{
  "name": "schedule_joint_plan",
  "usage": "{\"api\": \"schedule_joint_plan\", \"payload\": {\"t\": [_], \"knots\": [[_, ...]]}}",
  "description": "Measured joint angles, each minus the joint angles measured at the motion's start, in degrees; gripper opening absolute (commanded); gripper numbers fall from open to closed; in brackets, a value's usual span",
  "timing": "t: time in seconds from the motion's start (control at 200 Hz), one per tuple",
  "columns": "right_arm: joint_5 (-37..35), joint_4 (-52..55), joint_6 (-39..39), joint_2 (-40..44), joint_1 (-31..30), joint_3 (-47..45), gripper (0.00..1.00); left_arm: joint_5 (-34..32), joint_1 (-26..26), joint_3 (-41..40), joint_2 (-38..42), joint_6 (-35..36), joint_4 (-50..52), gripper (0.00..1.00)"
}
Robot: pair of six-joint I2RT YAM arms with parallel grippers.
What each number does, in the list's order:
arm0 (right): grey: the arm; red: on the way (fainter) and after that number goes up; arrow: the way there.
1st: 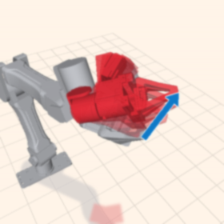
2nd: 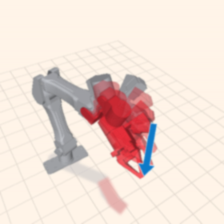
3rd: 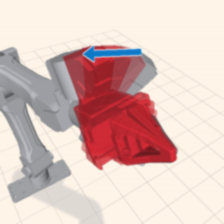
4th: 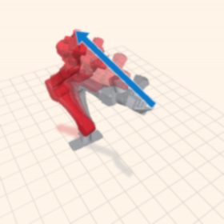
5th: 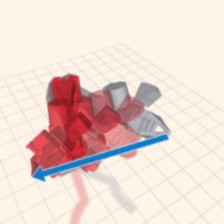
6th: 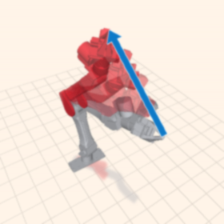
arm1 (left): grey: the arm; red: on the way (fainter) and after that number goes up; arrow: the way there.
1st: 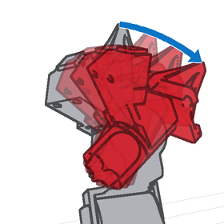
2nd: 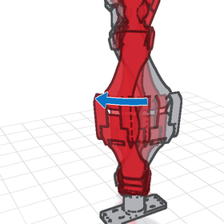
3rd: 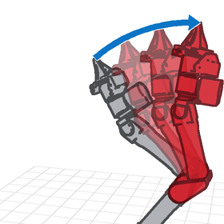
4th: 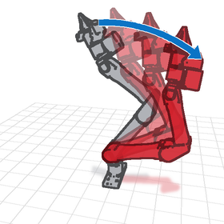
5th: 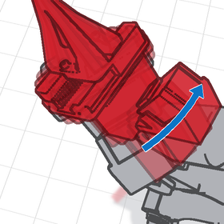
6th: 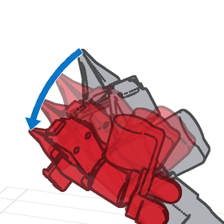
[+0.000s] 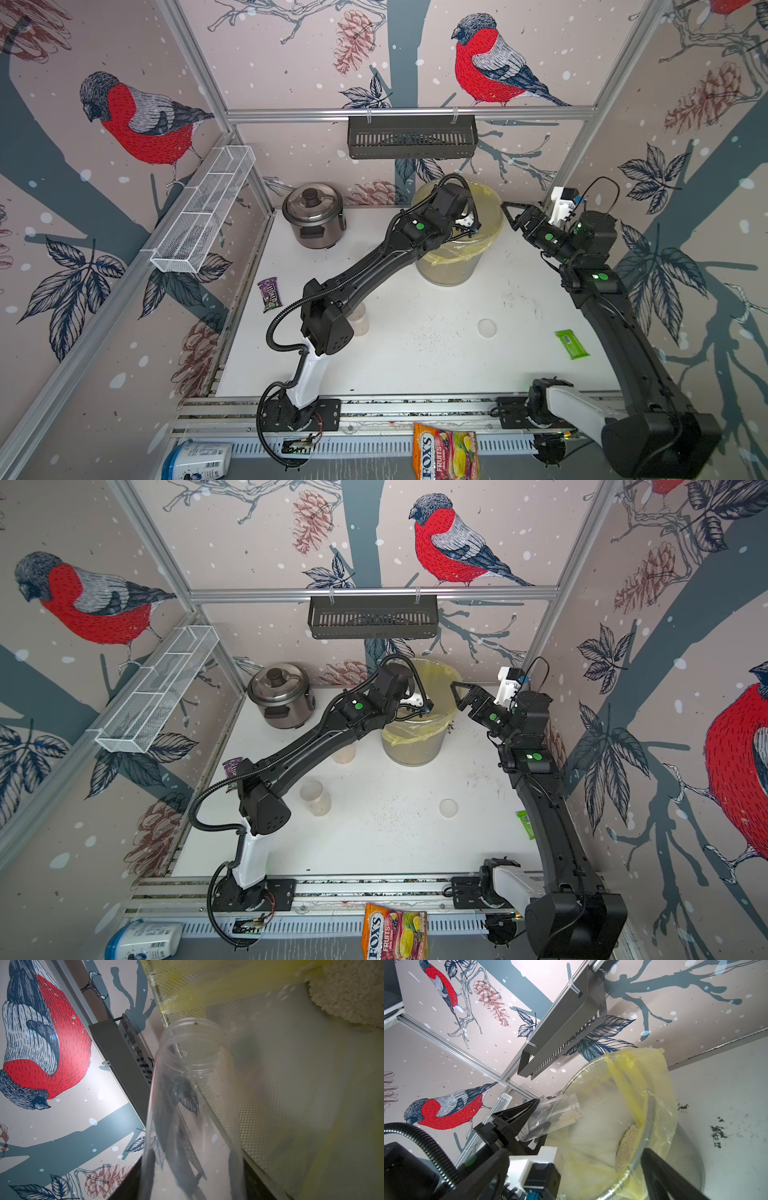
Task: Empty moldy rice from jars
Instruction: Pour the moldy rice from the jar into the trash bin.
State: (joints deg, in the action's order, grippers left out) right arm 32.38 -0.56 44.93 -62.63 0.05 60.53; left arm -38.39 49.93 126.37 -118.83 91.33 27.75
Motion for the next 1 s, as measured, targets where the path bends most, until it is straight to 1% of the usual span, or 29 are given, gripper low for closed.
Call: {"api": "schedule_joint_plan", "payload": {"t": [0.075,0.44,0.625,0.71,0.996], "knots": [[0.15,0.0,0.0,0.0,0.0,0.0,1.0,1.05,0.07,0.22,0.04,-0.63,0.04,0.0],[0.63,-0.83,0.17,0.0,0.0,-0.11,1.0,1.38,0.07,-0.31,0.11,-2.78,2.32,0.0],[0.98,-1.36,0.33,0.22,0.02,-0.74,1.0,0.72,-0.44,1.68,-1.07,-4.28,2.93,0.0],[1.46,-1.51,0.37,0.02,0.07,-0.74,1.0,2.49,0.07,2.75,-1.75,-4.55,3.85,0.0],[1.88,-2.14,0.59,-0.02,0.07,-1.18,1.0,3.8,-0.28,3.1,-2.25,-5.9,4.85,0.0]]}}
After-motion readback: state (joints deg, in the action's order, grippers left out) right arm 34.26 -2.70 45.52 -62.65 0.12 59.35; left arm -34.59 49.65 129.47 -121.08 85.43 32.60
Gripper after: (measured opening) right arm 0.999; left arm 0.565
